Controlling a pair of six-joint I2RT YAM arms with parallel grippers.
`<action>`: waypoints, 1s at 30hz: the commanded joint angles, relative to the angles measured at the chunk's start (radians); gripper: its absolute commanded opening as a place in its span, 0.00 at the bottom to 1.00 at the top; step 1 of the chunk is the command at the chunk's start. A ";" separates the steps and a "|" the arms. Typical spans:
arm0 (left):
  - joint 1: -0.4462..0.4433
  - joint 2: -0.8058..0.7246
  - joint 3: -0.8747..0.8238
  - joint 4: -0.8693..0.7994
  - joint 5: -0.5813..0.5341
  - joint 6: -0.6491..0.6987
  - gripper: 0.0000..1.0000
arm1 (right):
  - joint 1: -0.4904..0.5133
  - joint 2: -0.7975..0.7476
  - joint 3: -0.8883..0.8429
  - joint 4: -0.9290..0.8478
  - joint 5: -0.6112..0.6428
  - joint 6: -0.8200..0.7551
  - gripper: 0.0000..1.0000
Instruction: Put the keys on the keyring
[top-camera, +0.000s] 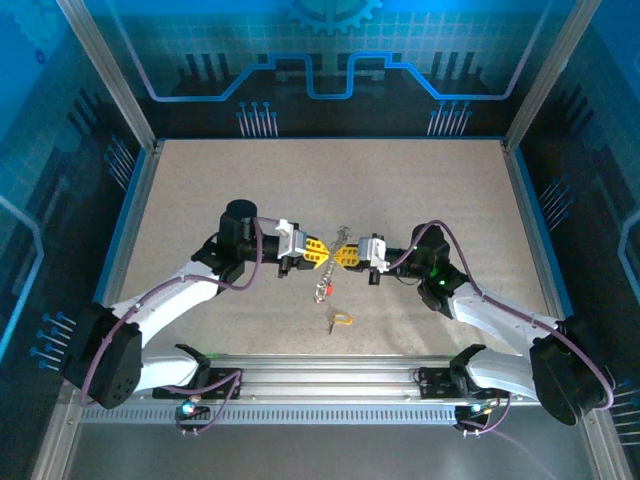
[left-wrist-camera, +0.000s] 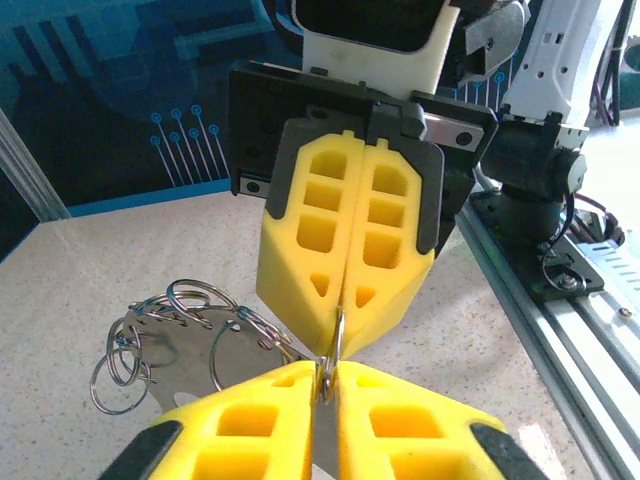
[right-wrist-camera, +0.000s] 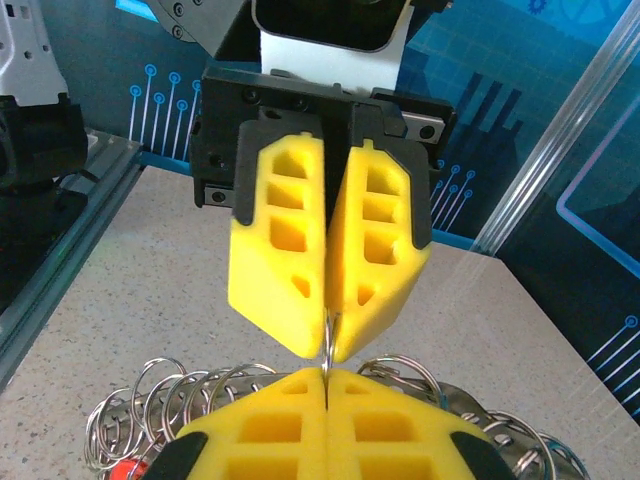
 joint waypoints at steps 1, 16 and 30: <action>-0.007 0.008 0.040 -0.057 0.044 0.050 0.16 | 0.013 0.006 0.030 0.013 0.009 -0.001 0.00; -0.019 0.026 0.079 -0.159 0.025 0.126 0.15 | 0.015 0.004 0.036 0.009 0.002 -0.005 0.00; -0.019 0.016 0.089 -0.219 -0.048 0.181 0.00 | 0.015 0.019 0.053 -0.011 -0.015 -0.014 0.00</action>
